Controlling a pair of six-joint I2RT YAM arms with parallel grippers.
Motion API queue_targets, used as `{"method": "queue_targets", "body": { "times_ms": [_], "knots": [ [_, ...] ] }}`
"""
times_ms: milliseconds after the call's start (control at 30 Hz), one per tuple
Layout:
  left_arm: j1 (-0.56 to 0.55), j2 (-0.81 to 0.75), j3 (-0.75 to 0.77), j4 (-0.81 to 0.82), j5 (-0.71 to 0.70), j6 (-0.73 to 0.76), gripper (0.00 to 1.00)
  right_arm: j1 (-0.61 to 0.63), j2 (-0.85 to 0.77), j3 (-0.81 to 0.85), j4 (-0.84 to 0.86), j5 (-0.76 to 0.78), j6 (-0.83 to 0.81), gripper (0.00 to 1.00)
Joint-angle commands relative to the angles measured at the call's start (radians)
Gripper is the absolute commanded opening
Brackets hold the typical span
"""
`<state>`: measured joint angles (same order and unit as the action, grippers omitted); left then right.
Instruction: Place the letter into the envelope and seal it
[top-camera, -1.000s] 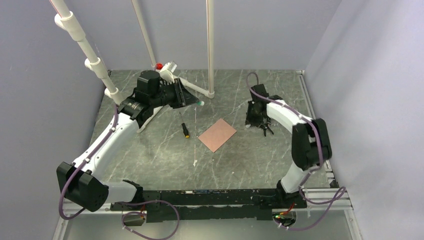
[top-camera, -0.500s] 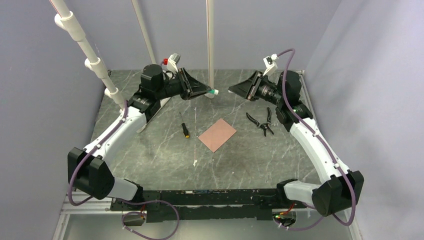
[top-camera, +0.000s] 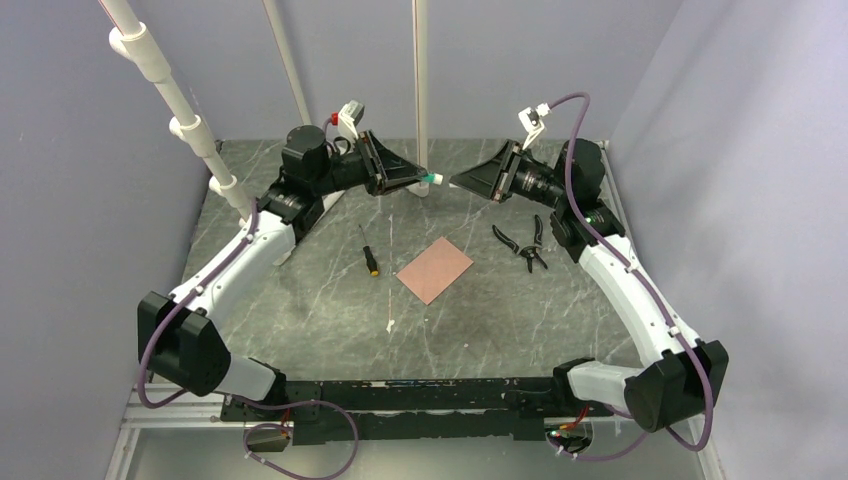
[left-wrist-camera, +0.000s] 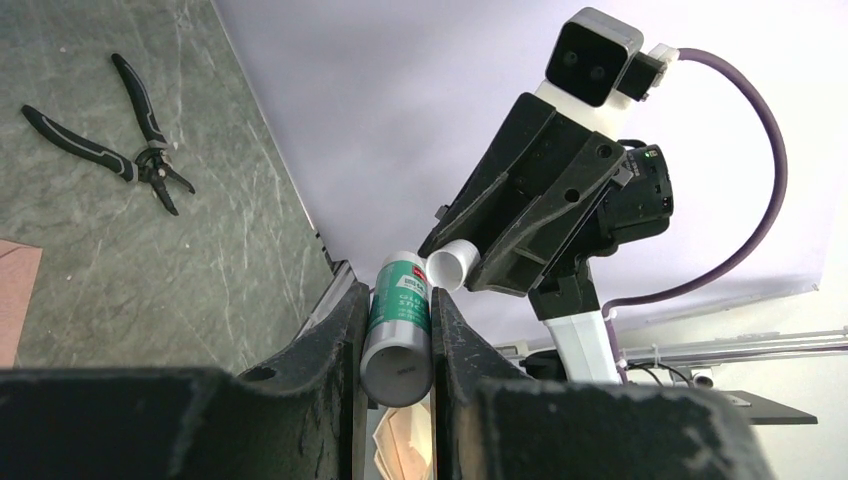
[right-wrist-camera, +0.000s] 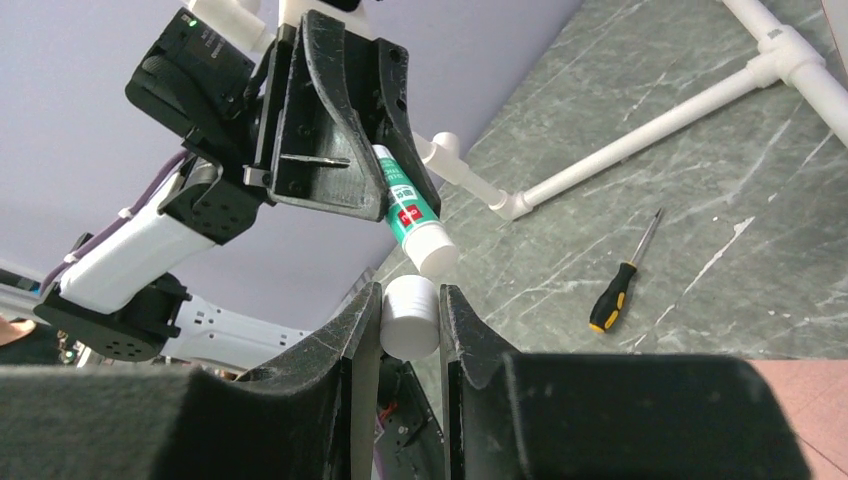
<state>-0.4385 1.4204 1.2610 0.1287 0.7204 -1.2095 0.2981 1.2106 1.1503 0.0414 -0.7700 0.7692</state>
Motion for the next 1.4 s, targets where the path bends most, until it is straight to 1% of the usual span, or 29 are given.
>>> {"method": "queue_targets", "body": {
  "times_ms": [0,100,233,467,600,700,833,1100,1167,1233,1367],
  "knots": [
    [-0.005,-0.017,0.052,0.007,0.008,0.033,0.02,0.011,0.006,0.067,0.069,-0.022,-0.014,0.00],
    [-0.006,-0.014,0.049,0.028,0.012,0.019,0.03,0.021,0.025,0.088,0.037,-0.013,-0.046,0.00],
    [-0.012,-0.006,0.060,0.036,0.015,0.020,0.03,0.031,0.036,0.086,0.054,-0.013,-0.062,0.00],
    [-0.012,0.002,0.091,0.024,0.021,0.043,0.02,0.034,0.050,0.117,-0.029,0.034,-0.135,0.00],
    [-0.012,0.008,0.082,0.069,0.034,0.012,0.02,0.036,0.059,0.119,-0.036,0.034,-0.146,0.00],
    [-0.014,0.017,0.078,0.114,0.051,-0.032,0.02,0.038,0.065,0.114,-0.003,0.012,-0.113,0.00],
    [-0.017,0.022,0.075,0.214,0.066,-0.110,0.02,0.045,0.067,0.119,0.037,-0.012,-0.057,0.00],
    [-0.017,0.020,0.081,0.331,0.077,-0.221,0.02,0.045,0.069,0.095,0.114,-0.059,0.046,0.00],
    [-0.017,0.022,0.082,0.358,0.083,-0.230,0.02,0.045,0.071,0.088,0.165,-0.078,0.091,0.00],
    [-0.017,0.027,0.089,0.345,0.092,-0.213,0.02,0.045,0.079,0.078,0.226,-0.094,0.146,0.00],
    [-0.029,0.040,0.088,0.376,0.105,-0.207,0.02,0.048,0.107,0.063,0.384,-0.127,0.286,0.00]
  ]
}}
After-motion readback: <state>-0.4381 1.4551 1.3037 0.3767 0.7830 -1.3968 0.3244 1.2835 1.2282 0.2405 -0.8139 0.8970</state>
